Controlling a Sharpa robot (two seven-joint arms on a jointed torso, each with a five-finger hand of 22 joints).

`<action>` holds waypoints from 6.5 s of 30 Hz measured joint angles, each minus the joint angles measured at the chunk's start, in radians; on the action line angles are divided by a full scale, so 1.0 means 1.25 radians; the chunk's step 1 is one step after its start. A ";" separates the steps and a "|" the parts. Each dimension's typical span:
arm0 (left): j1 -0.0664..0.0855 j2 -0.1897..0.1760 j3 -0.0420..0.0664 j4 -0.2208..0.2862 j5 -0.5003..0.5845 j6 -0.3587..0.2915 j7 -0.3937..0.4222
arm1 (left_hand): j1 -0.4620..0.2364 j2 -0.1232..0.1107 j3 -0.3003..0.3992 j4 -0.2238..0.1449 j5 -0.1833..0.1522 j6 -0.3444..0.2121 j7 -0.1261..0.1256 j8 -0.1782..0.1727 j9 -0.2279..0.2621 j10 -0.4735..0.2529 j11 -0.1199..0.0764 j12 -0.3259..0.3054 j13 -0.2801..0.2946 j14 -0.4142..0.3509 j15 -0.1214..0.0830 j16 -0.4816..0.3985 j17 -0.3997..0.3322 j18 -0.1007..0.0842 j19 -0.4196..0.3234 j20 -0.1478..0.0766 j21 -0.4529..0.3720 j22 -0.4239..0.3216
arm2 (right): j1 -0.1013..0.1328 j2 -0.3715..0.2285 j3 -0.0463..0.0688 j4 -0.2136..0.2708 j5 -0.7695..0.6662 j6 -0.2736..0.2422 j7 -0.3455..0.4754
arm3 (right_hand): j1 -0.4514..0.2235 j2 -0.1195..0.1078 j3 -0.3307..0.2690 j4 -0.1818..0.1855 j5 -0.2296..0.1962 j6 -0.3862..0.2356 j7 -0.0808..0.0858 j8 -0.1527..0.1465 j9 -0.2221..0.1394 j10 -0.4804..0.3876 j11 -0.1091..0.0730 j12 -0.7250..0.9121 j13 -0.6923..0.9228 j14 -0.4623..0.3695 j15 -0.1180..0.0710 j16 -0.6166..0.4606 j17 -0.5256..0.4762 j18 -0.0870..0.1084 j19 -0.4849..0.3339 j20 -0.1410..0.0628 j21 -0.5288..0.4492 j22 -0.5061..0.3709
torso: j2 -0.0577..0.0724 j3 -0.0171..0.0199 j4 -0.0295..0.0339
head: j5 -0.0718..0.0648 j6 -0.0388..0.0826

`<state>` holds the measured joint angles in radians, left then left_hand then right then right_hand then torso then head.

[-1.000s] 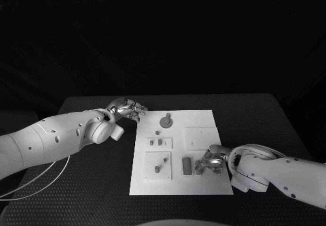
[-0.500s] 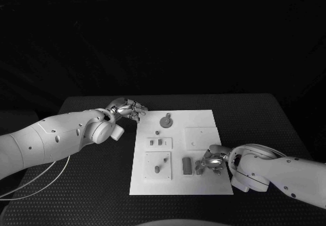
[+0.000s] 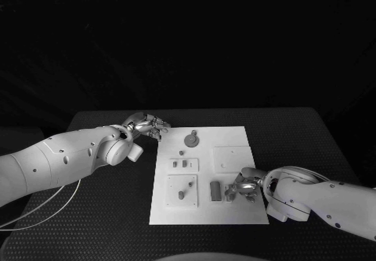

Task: Assemble the parts on the task board

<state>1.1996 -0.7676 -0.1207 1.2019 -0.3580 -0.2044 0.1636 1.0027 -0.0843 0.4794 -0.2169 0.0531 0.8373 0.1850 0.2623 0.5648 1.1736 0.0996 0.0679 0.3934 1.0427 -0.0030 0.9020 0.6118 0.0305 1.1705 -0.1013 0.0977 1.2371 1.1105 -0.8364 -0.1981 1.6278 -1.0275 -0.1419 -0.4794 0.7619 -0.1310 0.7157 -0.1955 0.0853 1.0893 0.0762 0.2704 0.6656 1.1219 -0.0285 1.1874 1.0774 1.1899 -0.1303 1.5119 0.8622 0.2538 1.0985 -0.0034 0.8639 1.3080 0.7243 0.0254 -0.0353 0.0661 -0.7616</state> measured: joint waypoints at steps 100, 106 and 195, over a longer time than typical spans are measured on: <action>0.000 -0.001 0.000 -0.001 0.000 0.006 -0.009 | -0.007 0.000 -0.001 0.010 0.000 0.000 0.000 0.000 -0.001 -0.004 0.004 0.000 0.000 0.000 0.000 -0.003 0.003 0.000 0.002 -0.002 -0.006 0.002 | -0.004 -0.019 -0.002 0.016 -0.026 0.051 0.091 | 0.051 -0.097 0.020 0.026 -0.003 -0.015 0.003 0.011 -0.006 -0.013 0.004 0.004 -0.009 -0.008 0.004 0.000 0.000 -0.004 -0.006 0.006 -0.002 0.000 | 0.000 0.0000 0.0000 | 0.005 -0.001; 0.000 -0.002 0.000 0.000 0.000 0.006 -0.009 | -0.007 0.000 -0.001 0.010 0.000 0.000 0.000 0.000 -0.001 -0.004 0.004 0.000 0.000 0.000 0.000 -0.003 0.003 0.000 0.002 -0.002 -0.006 0.003 | -0.004 -0.017 -0.002 0.014 -0.052 0.065 0.101 | 0.090 -0.095 0.018 0.019 -0.003 -0.015 0.003 0.017 -0.005 -0.013 0.004 0.007 -0.010 -0.008 0.005 0.000 0.000 -0.004 -0.006 0.006 -0.002 0.000 | 0.000 0.0001 0.0000 | 0.005 -0.001; 0.056 0.132 0.003 -0.257 0.093 0.032 0.057 | -0.232 0.026 -0.101 -0.004 -0.011 -0.196 -0.054 -0.059 -0.113 -0.334 -0.002 -0.013 -0.141 -0.354 0.079 -0.438 -0.200 0.000 -0.410 0.097 -0.039 -0.425 | 0.066 0.228 0.159 -0.661 0.471 0.021 0.592 | -0.028 0.083 -0.200 -0.014 -0.018 -0.402 0.047 -0.074 -0.184 -0.319 0.113 -0.793 -0.716 -0.499 0.204 -0.923 -0.450 -0.126 -0.611 0.138 -0.528 -0.220 | -0.074 -0.0020 -0.0289 | -0.015 0.256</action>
<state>1.2693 -0.6029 -0.1171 0.8807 -0.2417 -0.1643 0.2353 0.7128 -0.0517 0.3530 -0.2213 0.0396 0.5926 0.1177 0.1881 0.4237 0.7562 0.0976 0.0515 0.2170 0.6008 0.0961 0.3541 0.3615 0.0302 0.6579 0.0197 0.0488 0.7054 1.1933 -0.5512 0.0009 0.8022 -0.4383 -0.1159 0.2611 0.7272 -0.0269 0.4661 -0.2130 0.0629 0.5870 0.1350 0.1780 0.4360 0.7237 0.1132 0.1963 0.1820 0.5665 0.1253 0.3583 0.2998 0.0967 0.3343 0.1691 0.2043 1.0332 0.6322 0.0229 -0.0714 0.0477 -0.4416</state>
